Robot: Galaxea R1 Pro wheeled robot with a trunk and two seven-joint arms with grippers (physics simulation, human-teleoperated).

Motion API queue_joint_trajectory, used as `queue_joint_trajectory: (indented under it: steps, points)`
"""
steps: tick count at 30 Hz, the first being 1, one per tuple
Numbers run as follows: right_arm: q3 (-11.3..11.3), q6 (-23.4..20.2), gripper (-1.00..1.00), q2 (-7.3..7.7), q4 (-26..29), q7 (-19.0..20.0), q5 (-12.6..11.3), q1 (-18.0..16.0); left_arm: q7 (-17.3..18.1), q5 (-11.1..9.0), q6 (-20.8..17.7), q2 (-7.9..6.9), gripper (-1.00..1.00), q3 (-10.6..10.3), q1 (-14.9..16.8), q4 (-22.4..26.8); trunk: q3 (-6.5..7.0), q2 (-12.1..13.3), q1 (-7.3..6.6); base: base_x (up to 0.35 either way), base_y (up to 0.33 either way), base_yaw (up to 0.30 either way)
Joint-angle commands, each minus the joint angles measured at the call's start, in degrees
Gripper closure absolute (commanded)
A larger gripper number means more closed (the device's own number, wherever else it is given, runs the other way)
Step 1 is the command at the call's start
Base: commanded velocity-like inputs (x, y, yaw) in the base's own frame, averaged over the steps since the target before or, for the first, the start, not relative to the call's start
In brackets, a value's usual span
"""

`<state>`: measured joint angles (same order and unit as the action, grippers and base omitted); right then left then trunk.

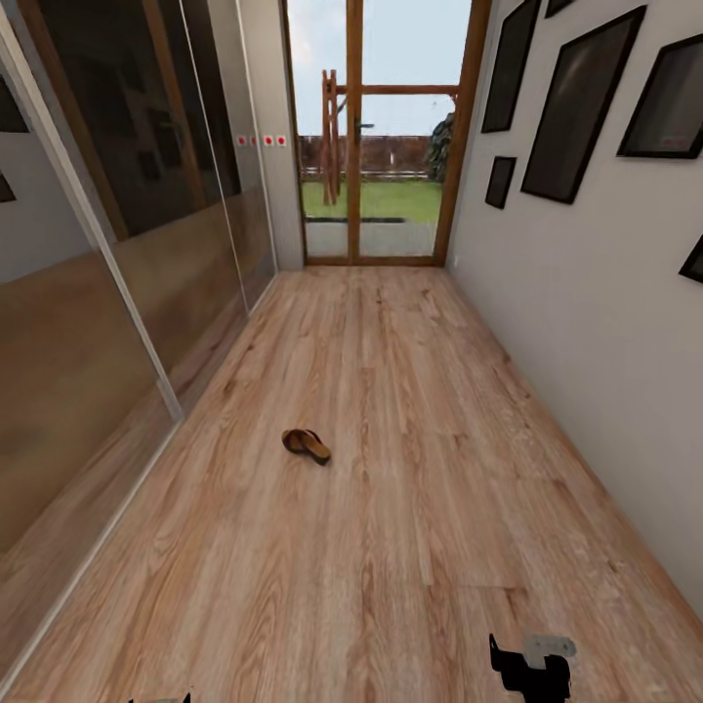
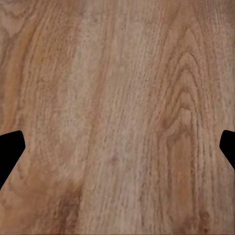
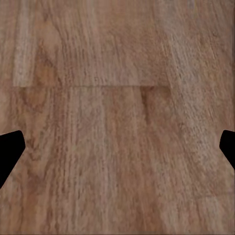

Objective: Pick up the two gym shoes and the two sandals from the corridor floor and place them onto the hallstand (shoe rack) in the corridor, making sure they are on the rack and not on the floor. Arrange them so the two gym shoes are next to each other and the two sandals are next to each other.

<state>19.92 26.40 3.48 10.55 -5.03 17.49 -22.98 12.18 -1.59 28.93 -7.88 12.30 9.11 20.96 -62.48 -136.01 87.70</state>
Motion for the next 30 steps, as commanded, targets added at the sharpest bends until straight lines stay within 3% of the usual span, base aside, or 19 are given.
queue_joint_trajectory:
  steps: [1, 25, 30]
  points:
    - [0.25, 0.24, -1.0, -0.02, 0.2, -0.28, 0.61, -0.04, 0.58, -0.17, 0.07, 0.03, -1.0, 0.37, 0.02, -0.04, -0.05, -0.01, 0.02, 0.339, -0.085, 0.0]
    - [0.08, 0.58, -1.0, -0.14, 0.97, -0.1, 0.81, -0.04, 0.57, -0.33, 0.07, 0.05, -1.0, 0.4, 0.03, -0.13, -0.05, -0.01, 0.02, 0.339, -0.07, 0.0]
    - [0.11, 0.52, -1.0, -0.12, 0.9, -0.2, 0.85, -0.04, 0.57, -0.28, 0.07, 0.05, -1.0, 0.44, 0.02, -0.13, -0.05, -0.01, 0.02, 0.3, -0.002, 0.17]
